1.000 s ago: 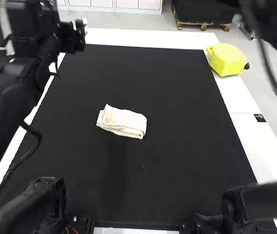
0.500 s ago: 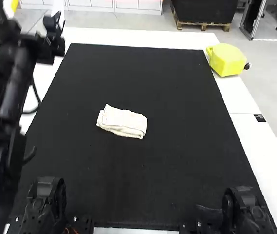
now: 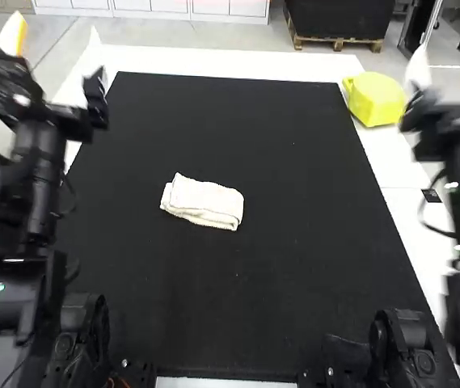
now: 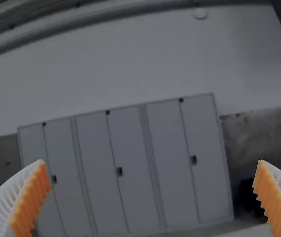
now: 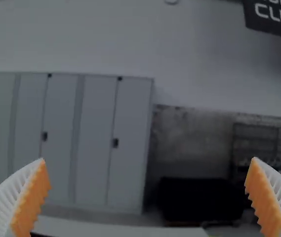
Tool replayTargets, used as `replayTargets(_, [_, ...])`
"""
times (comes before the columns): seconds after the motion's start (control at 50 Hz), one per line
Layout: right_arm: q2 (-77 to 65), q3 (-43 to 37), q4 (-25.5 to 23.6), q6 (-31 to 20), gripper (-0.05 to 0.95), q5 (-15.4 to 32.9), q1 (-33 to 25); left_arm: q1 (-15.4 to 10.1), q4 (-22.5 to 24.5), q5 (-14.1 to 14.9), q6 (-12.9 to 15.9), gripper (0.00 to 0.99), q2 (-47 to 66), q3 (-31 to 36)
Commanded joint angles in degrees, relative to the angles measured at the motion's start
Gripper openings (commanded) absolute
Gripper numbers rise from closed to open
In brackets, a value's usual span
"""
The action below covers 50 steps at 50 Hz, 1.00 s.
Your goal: Fold the towel.
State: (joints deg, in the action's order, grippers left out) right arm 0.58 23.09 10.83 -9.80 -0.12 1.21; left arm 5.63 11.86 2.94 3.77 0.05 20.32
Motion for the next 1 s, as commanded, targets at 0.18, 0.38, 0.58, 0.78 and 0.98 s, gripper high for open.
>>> replayTargets(0.18, [-0.4, -20.4, 12.8, -4.0, 0.91, 7.7, -0.7, 0.2, 5.1, -15.5, 6.7, 0.964, -0.2, -12.6])
replayTargets(0.38, [-0.4, -23.0, -2.0, 9.0, 0.91, 9.5, -0.6, 0.2, -0.9, -23.1, 2.9, 0.964, -0.2, -20.3])
replayTargets(0.58, [-0.4, -23.1, -9.4, 10.8, 0.91, 8.6, -0.7, 0.0, -10.0, -20.9, -9.3, 0.964, -0.3, -20.2])
replayTargets(0.78, [-0.4, -23.1, -9.3, 10.8, 0.91, 8.6, -0.7, 0.8, -15.4, -21.0, -24.7, 0.964, -0.3, -20.2])
replayTargets(0.98, [-0.4, -23.1, -9.3, 10.8, 0.91, 8.6, -0.7, 1.4, -15.5, -21.0, -24.8, 0.964, -0.2, -20.2])
